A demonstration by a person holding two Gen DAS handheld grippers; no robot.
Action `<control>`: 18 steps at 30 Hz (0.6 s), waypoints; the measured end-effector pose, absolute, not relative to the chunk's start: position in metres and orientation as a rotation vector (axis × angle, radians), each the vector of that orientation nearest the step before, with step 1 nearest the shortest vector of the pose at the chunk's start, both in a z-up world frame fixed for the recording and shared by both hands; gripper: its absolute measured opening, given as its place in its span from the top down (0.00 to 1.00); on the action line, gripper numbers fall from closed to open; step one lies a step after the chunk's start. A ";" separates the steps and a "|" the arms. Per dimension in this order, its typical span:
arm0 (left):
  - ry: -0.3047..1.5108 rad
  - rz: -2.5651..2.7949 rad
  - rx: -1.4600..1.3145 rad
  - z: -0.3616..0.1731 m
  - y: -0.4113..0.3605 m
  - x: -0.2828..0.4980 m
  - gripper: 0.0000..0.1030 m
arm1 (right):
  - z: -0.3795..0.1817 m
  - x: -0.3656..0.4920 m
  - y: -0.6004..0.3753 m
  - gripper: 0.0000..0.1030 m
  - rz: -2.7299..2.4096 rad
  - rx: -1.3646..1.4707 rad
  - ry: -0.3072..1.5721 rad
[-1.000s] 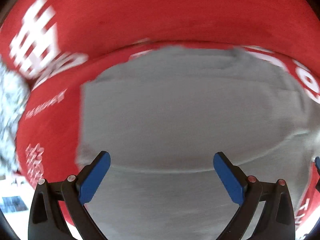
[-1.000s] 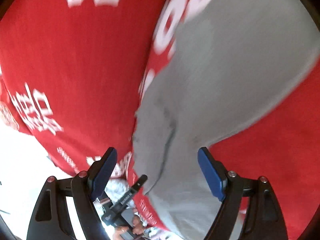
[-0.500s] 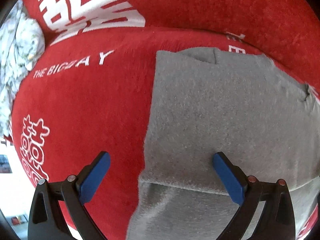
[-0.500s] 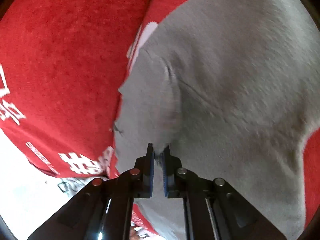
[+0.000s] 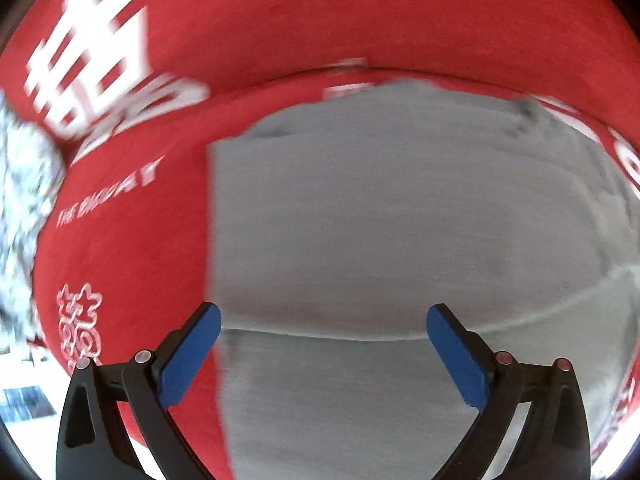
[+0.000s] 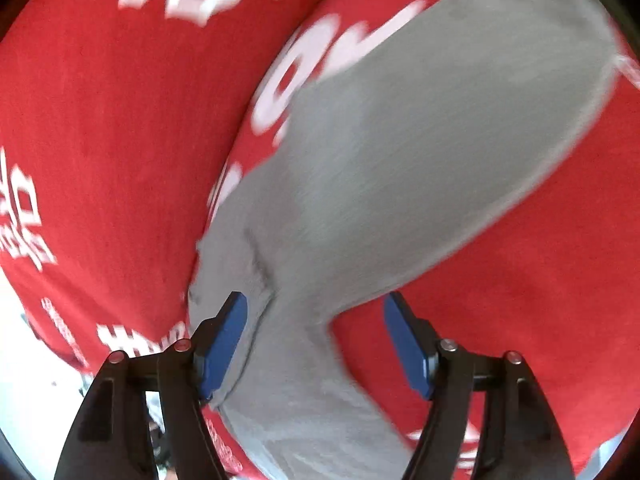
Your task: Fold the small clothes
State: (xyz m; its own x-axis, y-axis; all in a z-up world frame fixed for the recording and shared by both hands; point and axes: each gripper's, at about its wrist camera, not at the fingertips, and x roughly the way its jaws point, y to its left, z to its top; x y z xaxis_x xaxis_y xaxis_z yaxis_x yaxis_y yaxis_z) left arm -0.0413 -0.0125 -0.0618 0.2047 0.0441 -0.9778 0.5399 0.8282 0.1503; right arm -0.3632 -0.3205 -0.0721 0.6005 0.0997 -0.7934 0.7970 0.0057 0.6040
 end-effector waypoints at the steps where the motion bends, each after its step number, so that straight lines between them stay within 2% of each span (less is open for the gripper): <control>1: 1.334 -0.408 0.534 -0.061 -0.028 -0.052 0.00 | -0.071 -0.378 -0.327 0.27 -0.685 1.497 0.776; 11: 1.324 -0.688 0.600 -0.057 -0.145 -0.134 0.00 | -0.083 -0.505 -0.396 0.27 -0.954 1.638 0.502; 18: 1.343 -0.752 0.635 -0.066 -0.186 -0.163 0.00 | -0.098 -0.499 -0.434 0.27 -0.939 1.652 0.396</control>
